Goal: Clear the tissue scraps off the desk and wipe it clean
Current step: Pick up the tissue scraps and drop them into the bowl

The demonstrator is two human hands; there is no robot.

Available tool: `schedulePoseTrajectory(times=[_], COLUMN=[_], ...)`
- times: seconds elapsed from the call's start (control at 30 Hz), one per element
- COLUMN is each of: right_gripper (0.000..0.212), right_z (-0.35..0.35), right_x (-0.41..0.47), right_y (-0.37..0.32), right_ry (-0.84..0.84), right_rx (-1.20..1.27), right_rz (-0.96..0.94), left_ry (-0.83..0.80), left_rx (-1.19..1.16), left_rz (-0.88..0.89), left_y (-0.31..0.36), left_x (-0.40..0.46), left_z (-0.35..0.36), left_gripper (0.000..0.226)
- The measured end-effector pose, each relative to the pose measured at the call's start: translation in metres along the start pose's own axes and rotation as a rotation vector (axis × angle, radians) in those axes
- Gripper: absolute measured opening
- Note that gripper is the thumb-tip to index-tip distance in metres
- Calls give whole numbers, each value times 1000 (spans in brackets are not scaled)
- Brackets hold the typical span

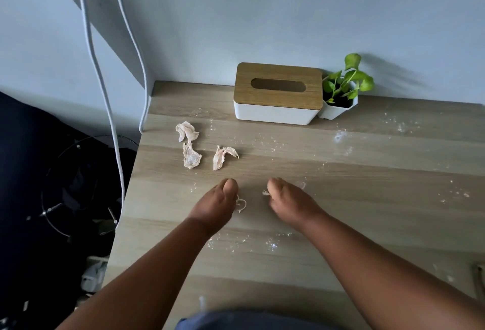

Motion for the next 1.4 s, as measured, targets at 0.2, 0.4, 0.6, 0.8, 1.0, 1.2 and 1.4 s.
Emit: schedulePoseTrajectory(times=[0.2, 0.4, 0.6, 0.8, 1.0, 1.2, 1.4], right_gripper=[35, 25, 43, 41, 42, 43, 55], right_z=[15, 16, 17, 9, 2, 6, 16], right_x=[4, 5, -1, -6, -10, -12, -17], right_y=[-19, -40, -43, -42, -35, -28, -20], right_ry=[5, 97, 152, 242, 294, 290, 249], right_rx=[-28, -69, -121, -93, -90, -94, -58], right_rz=[40, -56, -77, -54, 93, 144, 204], left_ry=[9, 128, 164, 230, 228, 237, 215], left_rx=[-26, 106, 53, -15, 35, 105, 107], left_rz=[-54, -87, -138, -145, -218, -216, -239], left_y=[-22, -35, -48, -56, -68, -73, -85], left_x=[-16, -31, -42, -49, -55, -65, -72], left_z=[-1, -20, -30, -40, -44, -39, -34], left_gripper=[24, 25, 34, 27, 35, 38, 49])
Point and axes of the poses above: each hand's wrist, its own x-axis towards the middle knuckle, its own z-axis out of the palm, y = z × x, the point moved 7 cm from there along x, towards the middle knuckle, and after that the axes turned 1 degree about -z, right-handed, at the moved point
